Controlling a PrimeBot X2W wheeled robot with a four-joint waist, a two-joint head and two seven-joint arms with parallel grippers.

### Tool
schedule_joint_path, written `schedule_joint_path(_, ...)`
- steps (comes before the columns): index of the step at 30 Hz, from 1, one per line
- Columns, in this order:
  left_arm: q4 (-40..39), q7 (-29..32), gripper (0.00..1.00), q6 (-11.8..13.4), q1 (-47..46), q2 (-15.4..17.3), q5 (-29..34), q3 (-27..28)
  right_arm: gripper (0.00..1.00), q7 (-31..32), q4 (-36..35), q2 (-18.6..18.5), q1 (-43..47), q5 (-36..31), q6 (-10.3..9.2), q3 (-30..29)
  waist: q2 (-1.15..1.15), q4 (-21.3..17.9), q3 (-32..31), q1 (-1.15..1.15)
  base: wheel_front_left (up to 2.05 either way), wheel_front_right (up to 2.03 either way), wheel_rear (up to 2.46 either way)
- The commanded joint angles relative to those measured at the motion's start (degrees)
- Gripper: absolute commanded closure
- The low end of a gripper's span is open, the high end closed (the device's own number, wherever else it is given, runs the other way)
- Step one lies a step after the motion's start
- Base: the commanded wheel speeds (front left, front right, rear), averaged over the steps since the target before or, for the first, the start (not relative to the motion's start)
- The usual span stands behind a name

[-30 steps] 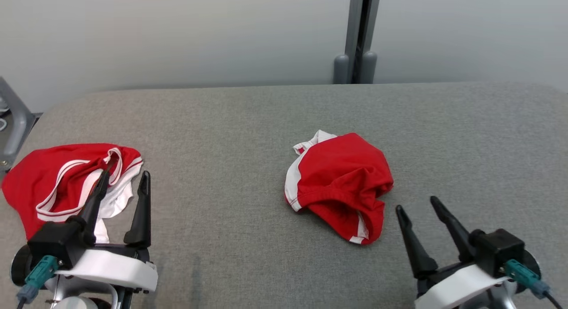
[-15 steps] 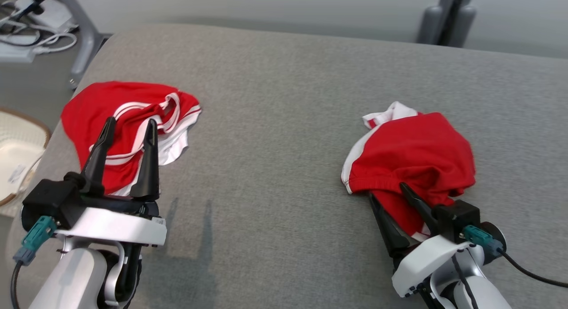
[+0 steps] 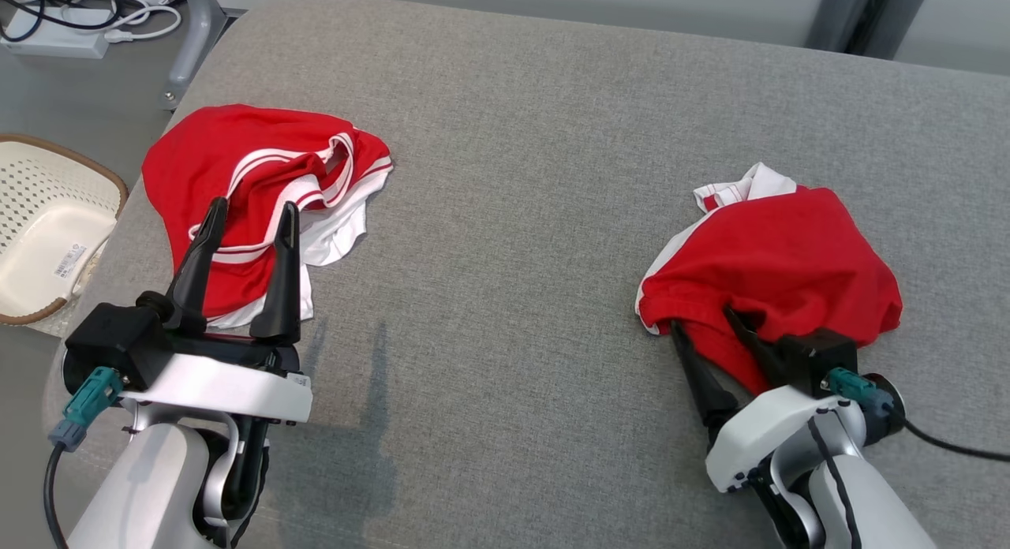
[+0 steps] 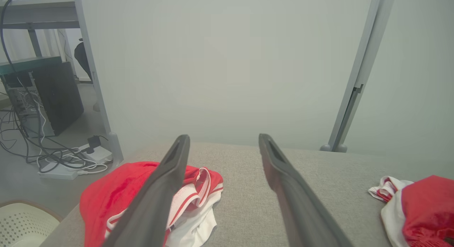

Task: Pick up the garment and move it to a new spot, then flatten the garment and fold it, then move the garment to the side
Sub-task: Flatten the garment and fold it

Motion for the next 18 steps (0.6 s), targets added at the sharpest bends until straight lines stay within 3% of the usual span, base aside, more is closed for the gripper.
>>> schedule_joint_path(1,0.26,-0.19,0.0,-0.12,-0.85,-0.01,0.53,0.17,0.22,0.74,1.32,-0.48,-0.78,-0.68,0.0,-0.93,0.0,-0.17,0.01,0.0,0.0,0.0,0.0)
schedule_joint_path(2,0.41,-0.2,0.0,-0.25,-0.96,-0.11,0.6,0.19,0.53,1.62,2.58,-0.47,-1.11,-1.17,0.0,-1.42,0.0,-0.28,0.0,0.0,0.0,0.0,0.0)
schedule_joint_path(4,0.78,-0.26,0.0,-0.47,-1.02,-0.26,0.55,0.22,0.71,3.25,4.93,-0.44,-1.78,-1.64,0.0,-2.15,0.0,-0.49,-0.1,0.0,0.0,0.0,0.0)
schedule_joint_path(5,0.94,-0.27,0.0,-0.62,-1.04,-0.34,0.66,0.18,1.0,3.37,5.64,-0.44,-2.2,-1.92,0.0,-2.36,0.0,-0.56,-0.16,0.0,0.0,0.0,0.0)
schedule_joint_path(11,1.72,-0.36,0.0,-0.76,-0.49,-0.57,1.07,0.52,1.0,1.69,4.68,-0.43,-2.7,-1.16,0.0,-1.59,0.0,-1.36,-1.17,0.0,0.0,0.0,0.0)
schedule_joint_path(18,1.92,-0.37,0.0,-0.1,1.34,-0.11,1.24,1.4,1.0,2.74,-6.81,-0.37,-1.8,-0.71,0.01,4.76,0.0,-3.6,-3.73,0.0,0.0,0.0,0.0)
